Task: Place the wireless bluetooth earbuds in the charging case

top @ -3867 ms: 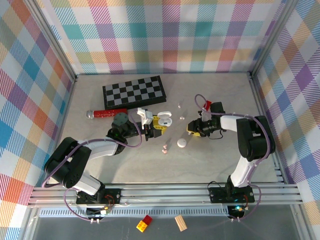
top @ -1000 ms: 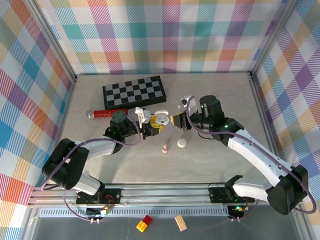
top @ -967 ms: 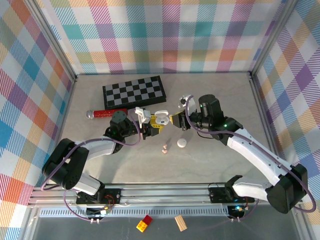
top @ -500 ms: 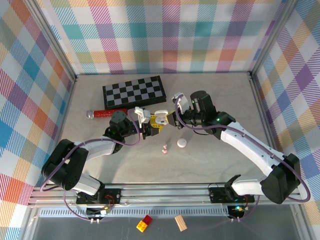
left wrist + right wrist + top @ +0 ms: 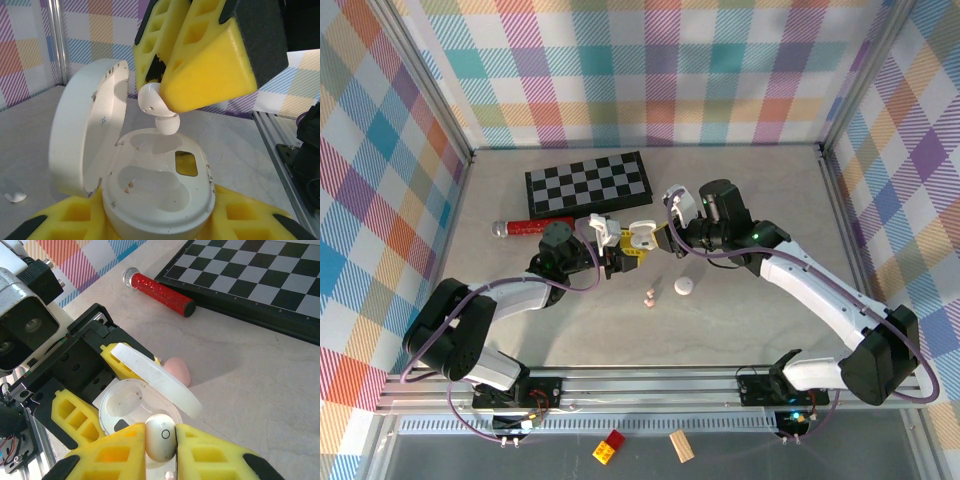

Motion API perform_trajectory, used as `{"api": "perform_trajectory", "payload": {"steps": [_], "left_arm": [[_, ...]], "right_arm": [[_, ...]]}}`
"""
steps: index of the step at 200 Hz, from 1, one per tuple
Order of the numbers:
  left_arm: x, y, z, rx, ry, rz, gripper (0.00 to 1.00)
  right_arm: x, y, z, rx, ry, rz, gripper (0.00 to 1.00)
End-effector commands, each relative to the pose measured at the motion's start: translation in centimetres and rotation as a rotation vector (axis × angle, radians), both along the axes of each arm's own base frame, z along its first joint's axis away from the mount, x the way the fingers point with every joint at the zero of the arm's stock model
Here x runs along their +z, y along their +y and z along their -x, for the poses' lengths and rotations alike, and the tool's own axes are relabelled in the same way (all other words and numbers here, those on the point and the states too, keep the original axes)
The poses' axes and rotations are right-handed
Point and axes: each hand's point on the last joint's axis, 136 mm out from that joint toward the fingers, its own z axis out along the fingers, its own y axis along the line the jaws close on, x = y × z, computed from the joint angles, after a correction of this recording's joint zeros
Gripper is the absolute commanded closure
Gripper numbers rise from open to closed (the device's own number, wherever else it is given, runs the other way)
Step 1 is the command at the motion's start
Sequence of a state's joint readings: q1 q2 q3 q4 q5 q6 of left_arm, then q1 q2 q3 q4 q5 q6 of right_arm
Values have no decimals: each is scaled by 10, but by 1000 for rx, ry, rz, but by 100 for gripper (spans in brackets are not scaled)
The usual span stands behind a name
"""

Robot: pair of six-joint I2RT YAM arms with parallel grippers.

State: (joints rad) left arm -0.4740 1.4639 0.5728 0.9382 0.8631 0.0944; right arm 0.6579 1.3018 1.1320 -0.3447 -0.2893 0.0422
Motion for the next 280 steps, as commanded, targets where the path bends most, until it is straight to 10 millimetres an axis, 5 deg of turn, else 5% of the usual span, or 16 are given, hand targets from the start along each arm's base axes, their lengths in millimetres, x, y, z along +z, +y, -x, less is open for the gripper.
{"api": "perform_trajectory", "payload": {"steps": [1, 86, 167, 186, 208, 235, 280], "left_arm": [[22, 1, 4, -27, -69, 36, 65], [22, 2, 4, -22, -73, 37, 65], [20, 4, 3, -7, -79, 34, 65], [18, 5, 2, 6, -80, 35, 65], [17, 6, 1, 17, -82, 35, 65], [18, 7, 0, 24, -77, 37, 66], [23, 7, 3, 16, -87, 42, 66]], "right_arm": [[5, 7, 5, 46, -2, -3, 82], [-3, 6, 7, 61, 10, 36, 81], [21, -4, 7, 8, -66, -24, 53], [22, -18, 5, -38, -114, -60, 38], [16, -40, 0, -106, -146, -107, 34], [-1, -70, -5, -193, -127, -207, 33], [-78, -119, -57, -473, 169, -251, 33]]}}
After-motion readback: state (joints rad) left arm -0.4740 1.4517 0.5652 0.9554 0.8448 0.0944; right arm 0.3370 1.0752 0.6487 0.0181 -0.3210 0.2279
